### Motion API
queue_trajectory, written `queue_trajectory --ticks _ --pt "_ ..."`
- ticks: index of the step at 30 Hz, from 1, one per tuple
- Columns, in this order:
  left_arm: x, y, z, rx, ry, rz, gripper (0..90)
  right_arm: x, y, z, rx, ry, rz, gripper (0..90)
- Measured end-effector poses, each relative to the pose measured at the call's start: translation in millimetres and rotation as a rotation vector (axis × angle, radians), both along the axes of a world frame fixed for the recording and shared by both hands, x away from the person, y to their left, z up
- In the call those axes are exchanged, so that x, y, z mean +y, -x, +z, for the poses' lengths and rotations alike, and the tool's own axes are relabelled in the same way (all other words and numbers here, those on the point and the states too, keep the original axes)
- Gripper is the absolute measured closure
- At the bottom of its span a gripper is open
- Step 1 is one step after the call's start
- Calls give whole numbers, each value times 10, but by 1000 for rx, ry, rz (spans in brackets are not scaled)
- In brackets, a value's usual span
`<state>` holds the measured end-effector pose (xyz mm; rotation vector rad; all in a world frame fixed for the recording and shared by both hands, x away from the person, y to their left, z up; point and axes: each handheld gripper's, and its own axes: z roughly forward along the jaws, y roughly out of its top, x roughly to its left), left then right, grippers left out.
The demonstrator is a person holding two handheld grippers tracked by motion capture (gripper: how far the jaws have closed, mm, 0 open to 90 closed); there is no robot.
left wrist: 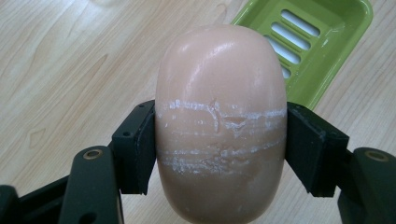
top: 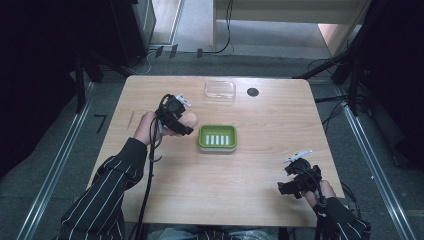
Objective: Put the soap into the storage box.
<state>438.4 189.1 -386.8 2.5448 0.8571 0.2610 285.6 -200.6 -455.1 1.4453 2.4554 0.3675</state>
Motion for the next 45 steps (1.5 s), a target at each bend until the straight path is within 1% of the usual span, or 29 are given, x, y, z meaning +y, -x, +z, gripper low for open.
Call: queue_trajectory --ticks 3,4,9,10,15,19,24,25,26,27,30,33,38,39,45 --pt "-22 -10 9 0 0 -10 333 2 -1 0 0 0 -1 142" --pt "-32 -11 10 -2 7 -9 333 3 -1 0 1 0 -2 142" --pt "-64 -22 24 -9 8 -16 333 6 -2 -1 0 0 -4 142" --pt "-73 -23 25 -9 6 -24 333 2 -2 0 1 1 -3 142" --pt "-92 -31 36 -18 9 -26 333 -4 -2 -2 -2 0 1 142" --pt "-146 -41 41 -18 6 -42 333 -2 0 2 -2 0 2 142" --pt "-212 -45 20 -26 6 -55 332 -3 -2 0 -2 -1 0 142" --pt "-228 -47 17 -30 18 -53 333 -6 -2 0 -2 0 2 142" --pt "-228 -47 17 -30 18 -53 333 -6 -2 1 -3 0 2 142" --pt "-249 -48 13 -27 9 -63 333 -6 -2 1 -3 0 2 142" --pt "-298 -55 -6 -22 11 -77 333 -7 -1 2 -3 1 0 142" --pt "-345 -56 -15 -26 8 -84 333 -5 -2 1 -3 0 0 142" --pt "-354 -58 -11 -30 8 -89 333 -11 1 -1 -4 -1 -7 142" --pt "-354 -58 -10 -29 14 -90 333 -11 3 0 -5 -1 -7 142" --pt "-389 -67 -23 -38 18 -105 333 -10 0 -1 -8 -2 -3 142"
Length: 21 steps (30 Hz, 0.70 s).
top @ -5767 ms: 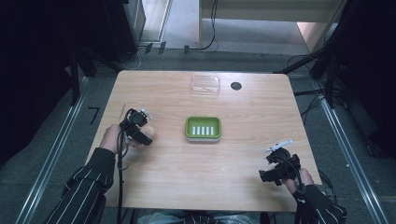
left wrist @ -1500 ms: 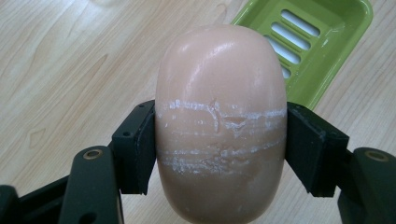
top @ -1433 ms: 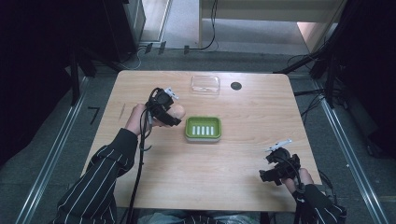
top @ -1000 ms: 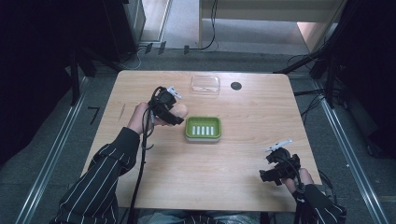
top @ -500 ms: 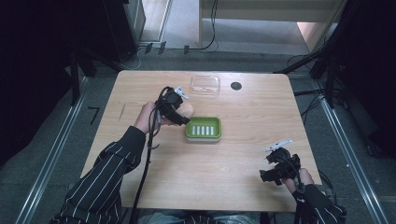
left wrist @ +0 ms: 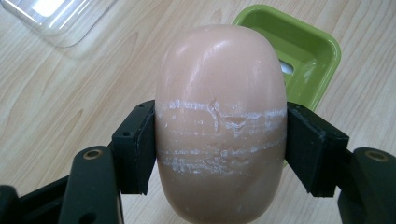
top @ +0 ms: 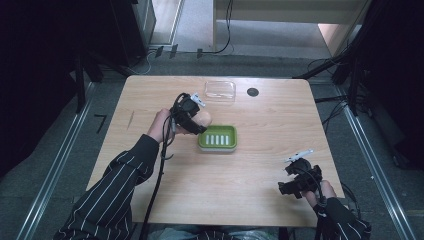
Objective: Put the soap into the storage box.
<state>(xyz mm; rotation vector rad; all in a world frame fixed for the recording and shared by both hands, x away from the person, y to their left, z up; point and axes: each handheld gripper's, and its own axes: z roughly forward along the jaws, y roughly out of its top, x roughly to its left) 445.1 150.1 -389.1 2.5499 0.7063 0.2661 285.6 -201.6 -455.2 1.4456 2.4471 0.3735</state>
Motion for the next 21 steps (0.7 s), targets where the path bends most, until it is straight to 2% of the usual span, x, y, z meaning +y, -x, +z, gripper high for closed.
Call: queue_trajectory --ticks 6,17,21 --pt "-68 -14 -35 -4 -7 -15 333 -2 -3 0 4 2 2 142" --pt "-146 -26 -80 -26 14 -31 333 -1 -1 1 2 2 2 142" --pt "-172 -35 -100 -30 8 -35 333 -2 -2 1 3 4 3 142"
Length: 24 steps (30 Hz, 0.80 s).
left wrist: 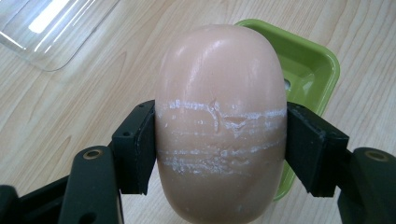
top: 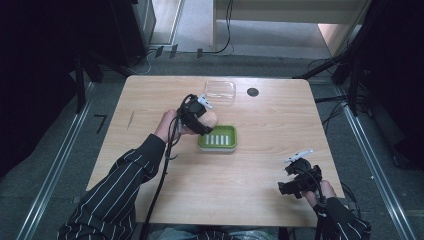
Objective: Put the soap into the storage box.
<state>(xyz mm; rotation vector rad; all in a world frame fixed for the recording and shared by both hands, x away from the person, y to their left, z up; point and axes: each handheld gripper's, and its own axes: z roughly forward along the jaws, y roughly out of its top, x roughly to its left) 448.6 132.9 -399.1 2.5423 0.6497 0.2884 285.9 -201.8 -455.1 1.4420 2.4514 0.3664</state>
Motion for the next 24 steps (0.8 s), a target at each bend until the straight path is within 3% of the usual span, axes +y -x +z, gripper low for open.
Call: queue_trajectory --ticks 14,24 --pt "-80 -8 -104 7 6 -18 334 3 7 0 1 -6 0 142" --pt "-178 18 -153 2 13 -80 334 0 1 -1 1 -3 1 142"
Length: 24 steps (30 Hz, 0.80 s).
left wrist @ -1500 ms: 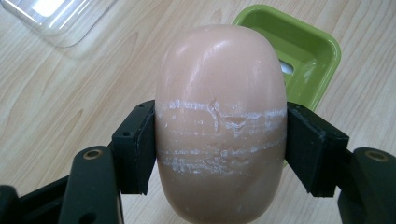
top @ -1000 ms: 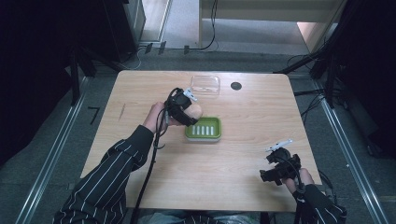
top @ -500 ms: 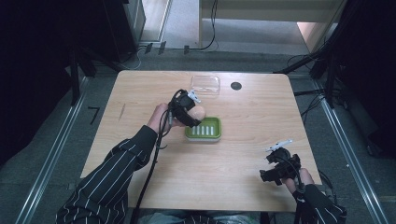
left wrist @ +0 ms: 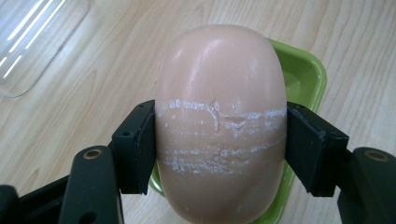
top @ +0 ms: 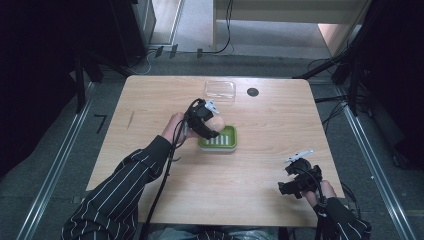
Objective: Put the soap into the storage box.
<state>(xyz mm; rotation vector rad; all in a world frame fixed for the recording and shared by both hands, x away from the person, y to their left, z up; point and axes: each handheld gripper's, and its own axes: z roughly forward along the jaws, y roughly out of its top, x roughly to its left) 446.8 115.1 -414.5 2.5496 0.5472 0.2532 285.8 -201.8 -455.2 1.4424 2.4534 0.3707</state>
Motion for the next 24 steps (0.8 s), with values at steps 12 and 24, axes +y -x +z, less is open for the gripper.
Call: queue_trajectory --ticks 12,24 --pt "-15 -8 -68 -6 -15 -19 333 10 0 0 2 2 -2 142" --pt "-101 8 -121 4 -60 -61 333 -1 21 5 1 -1 2 142"
